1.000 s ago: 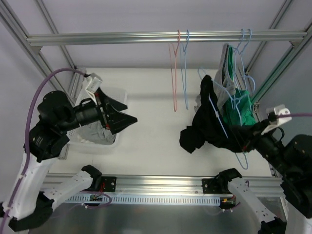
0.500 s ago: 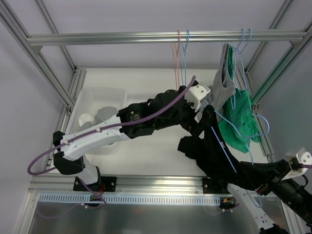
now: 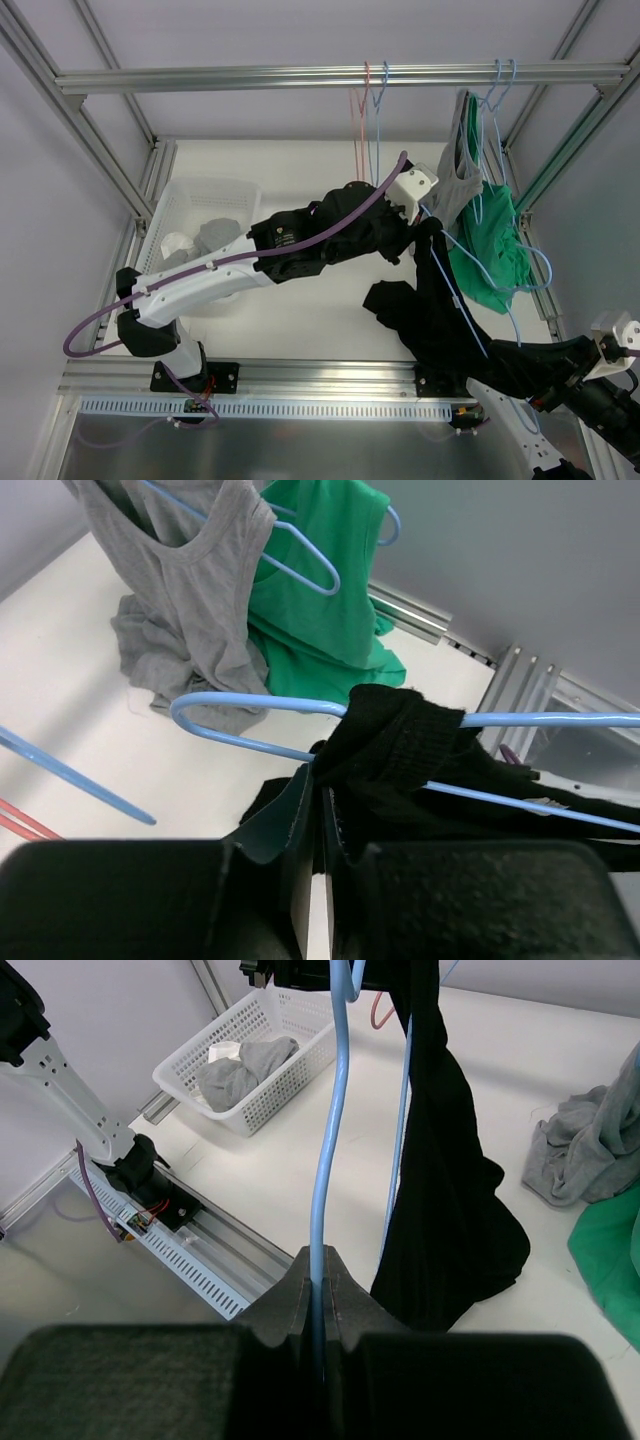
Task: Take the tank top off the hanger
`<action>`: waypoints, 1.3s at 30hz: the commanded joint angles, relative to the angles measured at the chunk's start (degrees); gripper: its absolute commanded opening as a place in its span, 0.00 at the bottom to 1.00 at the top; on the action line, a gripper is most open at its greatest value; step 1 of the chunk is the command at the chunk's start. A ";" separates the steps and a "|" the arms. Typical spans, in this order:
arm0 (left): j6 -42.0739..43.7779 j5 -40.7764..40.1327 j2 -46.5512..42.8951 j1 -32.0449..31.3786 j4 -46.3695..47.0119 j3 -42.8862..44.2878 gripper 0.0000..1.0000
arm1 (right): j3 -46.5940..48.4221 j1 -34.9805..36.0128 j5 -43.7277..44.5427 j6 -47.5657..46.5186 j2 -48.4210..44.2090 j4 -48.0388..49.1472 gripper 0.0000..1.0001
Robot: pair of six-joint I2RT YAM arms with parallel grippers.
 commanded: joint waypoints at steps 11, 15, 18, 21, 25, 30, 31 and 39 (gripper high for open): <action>-13.47 -31.70 -14.57 0.91 4.73 -12.59 0.00 | -5.01 3.02 -2.02 -5.93 0.34 -0.67 0.00; -15.85 -35.58 -19.06 2.50 4.64 -15.86 0.00 | -5.02 4.96 -15.62 -7.86 -1.68 2.48 0.00; -16.03 -35.15 -20.39 2.59 4.64 -17.44 0.00 | -3.88 5.31 -17.95 -8.92 -3.97 5.83 0.00; -17.17 -34.18 -22.31 2.59 4.55 -19.29 0.00 | -2.12 5.93 -15.94 -9.80 -4.41 6.19 0.00; -19.54 -24.39 -25.92 2.59 4.73 -24.65 0.00 | -3.33 6.54 -12.24 -9.27 -5.37 10.55 0.00; -16.64 2.78 -31.72 1.54 19.61 -38.14 0.00 | -23.26 6.46 -9.96 5.52 -12.49 41.72 0.00; -16.47 8.48 -32.86 1.10 22.37 -40.45 0.00 | -29.74 6.46 -8.38 8.54 -13.19 52.05 0.00; -13.13 20.93 -28.23 -6.19 39.80 -54.27 0.00 | -43.24 6.02 2.24 21.65 -4.16 86.75 0.00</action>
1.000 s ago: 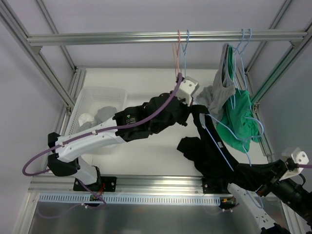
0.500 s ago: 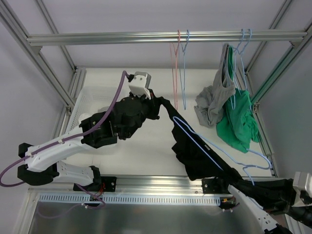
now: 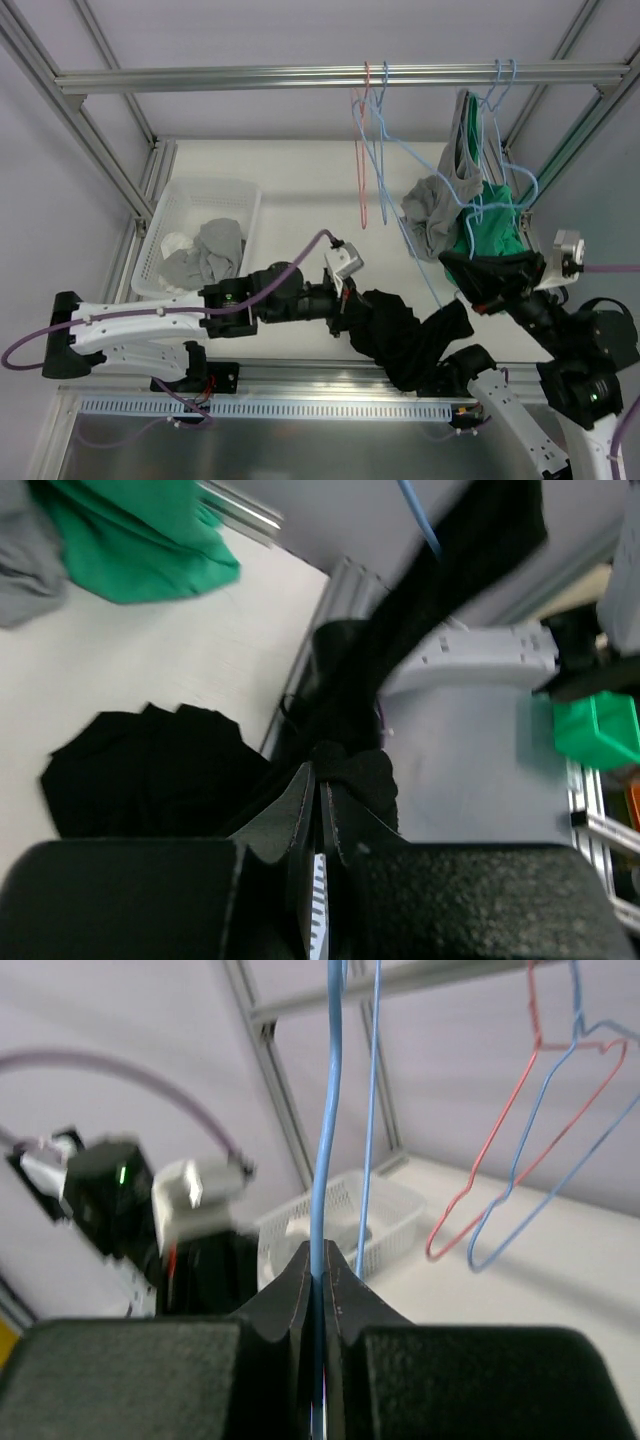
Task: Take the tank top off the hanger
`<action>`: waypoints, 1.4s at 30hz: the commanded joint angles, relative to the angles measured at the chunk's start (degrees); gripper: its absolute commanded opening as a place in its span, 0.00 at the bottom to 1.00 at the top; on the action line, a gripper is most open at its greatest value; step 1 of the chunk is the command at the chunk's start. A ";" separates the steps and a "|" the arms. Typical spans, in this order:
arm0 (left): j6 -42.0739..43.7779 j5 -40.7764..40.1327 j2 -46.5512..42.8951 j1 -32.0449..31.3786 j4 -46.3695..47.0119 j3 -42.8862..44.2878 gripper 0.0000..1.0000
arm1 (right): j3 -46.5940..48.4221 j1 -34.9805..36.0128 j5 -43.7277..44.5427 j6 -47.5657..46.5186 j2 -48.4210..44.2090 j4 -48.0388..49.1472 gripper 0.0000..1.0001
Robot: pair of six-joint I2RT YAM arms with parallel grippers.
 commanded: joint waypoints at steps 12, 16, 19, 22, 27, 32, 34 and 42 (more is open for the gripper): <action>-21.11 -37.24 7.88 -5.63 -7.26 -12.52 0.00 | 4.88 -0.34 34.38 -10.81 -1.96 1.23 0.00; -27.09 -41.12 7.96 -5.54 -8.59 -15.42 0.00 | -9.99 -0.34 38.70 -13.55 -10.55 15.13 0.00; -29.02 -41.56 9.01 -5.54 -8.85 -16.39 0.00 | -18.05 -0.61 36.16 -12.06 -15.76 29.21 0.00; -30.51 -41.65 9.89 -5.54 -10.42 -15.86 0.00 | -17.55 -0.61 34.31 -13.37 -12.09 30.39 0.00; -36.03 -42.44 9.46 -5.37 -14.29 -16.30 0.00 | -10.80 -0.78 32.63 -18.54 -4.19 24.05 0.00; -36.77 -38.15 8.40 -0.72 -16.85 -18.23 0.00 | -8.29 -0.78 34.58 -19.35 -4.33 24.65 0.00; -36.24 -36.91 9.36 0.52 -16.94 -18.32 0.03 | -11.92 -0.70 34.30 -19.17 -5.31 32.69 0.00; -33.88 -38.05 3.50 2.19 -17.99 -18.76 0.74 | 13.58 -0.87 27.98 -13.12 4.90 -17.13 0.00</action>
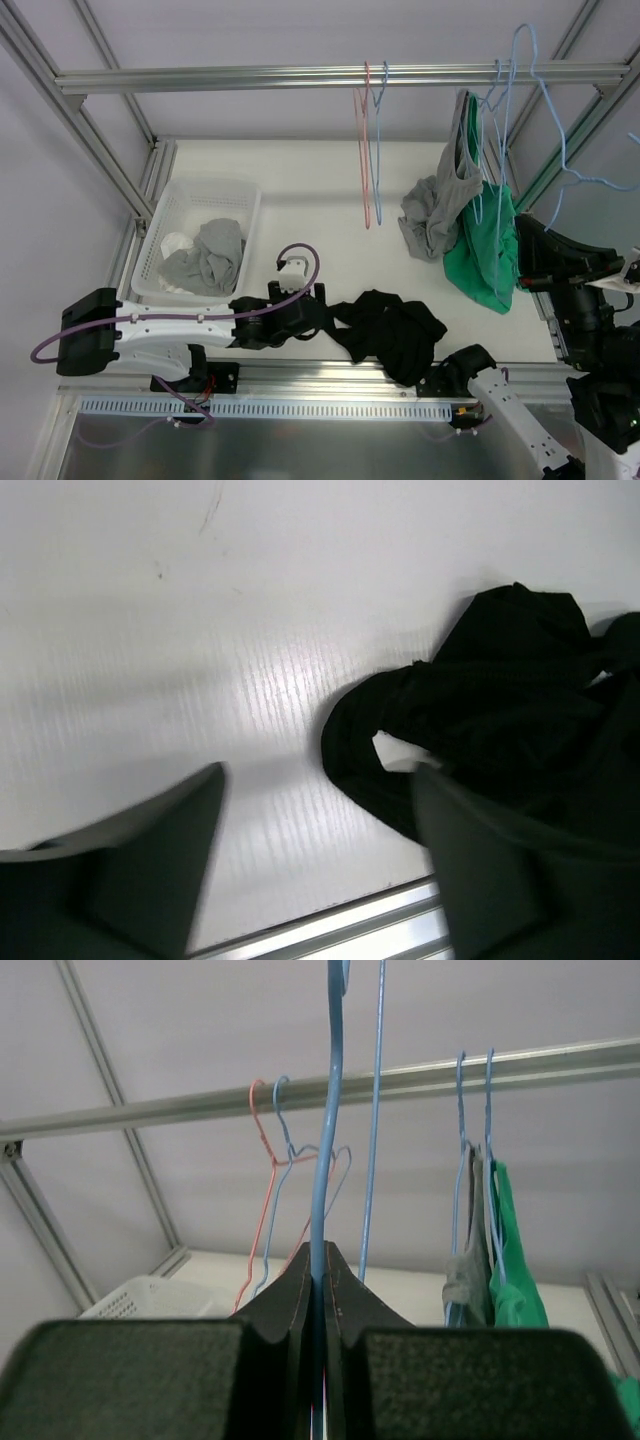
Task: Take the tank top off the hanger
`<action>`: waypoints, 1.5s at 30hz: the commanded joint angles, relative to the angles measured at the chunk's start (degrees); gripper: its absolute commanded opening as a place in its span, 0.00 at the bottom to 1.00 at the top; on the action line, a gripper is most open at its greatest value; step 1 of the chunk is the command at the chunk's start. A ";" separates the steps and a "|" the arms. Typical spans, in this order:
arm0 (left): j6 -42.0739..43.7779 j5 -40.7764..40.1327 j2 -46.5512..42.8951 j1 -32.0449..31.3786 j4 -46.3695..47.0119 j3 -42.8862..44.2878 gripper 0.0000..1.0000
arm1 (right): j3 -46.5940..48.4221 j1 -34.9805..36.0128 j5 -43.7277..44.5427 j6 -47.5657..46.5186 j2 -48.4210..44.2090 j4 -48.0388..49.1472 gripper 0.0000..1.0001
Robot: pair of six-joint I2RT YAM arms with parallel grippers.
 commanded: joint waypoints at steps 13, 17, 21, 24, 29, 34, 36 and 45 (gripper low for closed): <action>22.28 4.38 -22.36 4.66 -4.32 3.26 0.99 | 7.12 -0.35 -6.93 6.39 13.03 -32.70 0.00; 23.69 7.72 -21.75 4.66 -4.94 2.92 0.99 | 13.44 -0.26 -5.61 5.16 22.18 -30.59 0.00; 21.94 7.46 -18.85 4.66 -4.86 2.30 0.99 | 22.58 -0.26 -5.61 4.80 32.82 -29.71 0.00; 21.59 8.42 -15.78 4.66 -4.86 2.74 0.99 | 29.17 -0.26 -2.80 4.02 39.94 -29.09 0.00; 20.97 9.65 -14.80 4.66 -4.77 2.65 0.99 | 39.45 -0.26 -1.48 3.22 49.26 -30.32 0.00; 20.62 10.27 -15.59 4.66 -4.77 2.13 0.99 | 44.47 -0.08 -1.21 2.34 57.00 -30.76 0.00; 20.18 10.27 -15.94 4.66 -4.77 1.69 0.98 | 45.97 0.79 -0.34 1.73 58.85 -31.11 0.00; 19.03 11.32 -16.91 4.66 -4.77 -0.42 0.99 | 39.39 8.53 10.30 0.49 60.71 -31.29 0.00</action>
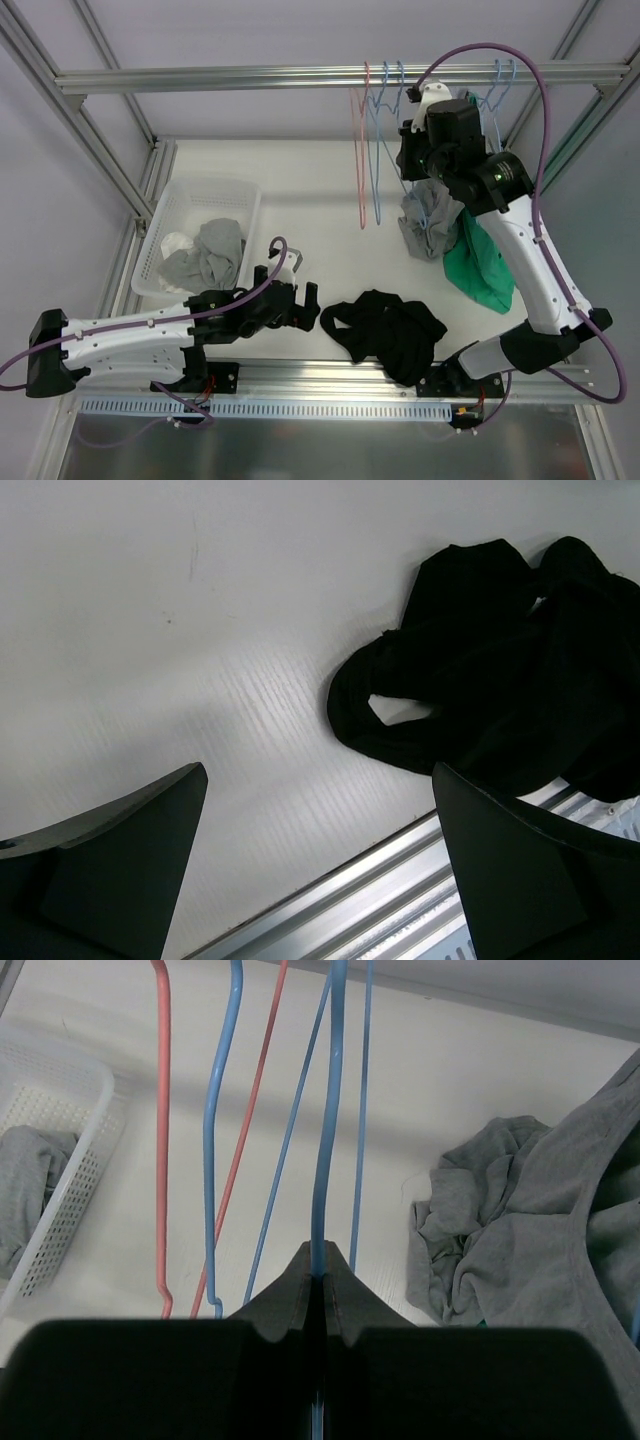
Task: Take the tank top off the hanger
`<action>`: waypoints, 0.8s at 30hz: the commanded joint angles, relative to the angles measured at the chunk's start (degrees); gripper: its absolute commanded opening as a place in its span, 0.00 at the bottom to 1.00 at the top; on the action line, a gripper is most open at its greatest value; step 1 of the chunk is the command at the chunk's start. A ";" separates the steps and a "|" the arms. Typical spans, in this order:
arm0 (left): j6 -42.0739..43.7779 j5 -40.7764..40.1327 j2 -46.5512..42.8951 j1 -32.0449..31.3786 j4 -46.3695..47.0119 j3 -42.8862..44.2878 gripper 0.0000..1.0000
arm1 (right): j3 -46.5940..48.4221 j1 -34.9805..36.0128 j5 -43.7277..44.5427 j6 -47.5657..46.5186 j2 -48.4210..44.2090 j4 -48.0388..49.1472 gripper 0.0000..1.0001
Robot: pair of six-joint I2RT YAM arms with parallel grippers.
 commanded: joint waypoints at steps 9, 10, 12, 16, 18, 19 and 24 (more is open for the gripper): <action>2.90 7.04 8.77 -1.20 5.50 6.60 0.99 | -7.63 2.41 4.90 1.93 -8.14 2.73 0.83; 3.77 8.27 10.36 -1.90 7.16 8.35 0.99 | -8.69 2.41 5.16 2.37 -9.73 2.64 0.91; 6.68 11.69 15.70 -2.69 12.26 11.60 0.99 | -12.37 2.33 6.04 2.81 -13.24 2.64 0.99; 8.35 13.99 25.57 -6.11 17.28 18.02 0.99 | -21.25 1.63 5.17 3.42 -29.02 4.31 1.00; 9.40 14.17 31.70 -7.61 19.13 21.87 0.98 | -25.11 1.54 5.78 3.60 -34.94 3.96 1.00; 9.76 12.43 34.09 -8.84 19.13 23.64 0.99 | -25.57 1.54 5.95 3.69 -39.93 3.27 1.00; 11.08 10.04 50.33 -9.29 18.44 34.09 0.99 | -23.73 1.54 0.25 2.90 -47.26 -7.01 0.99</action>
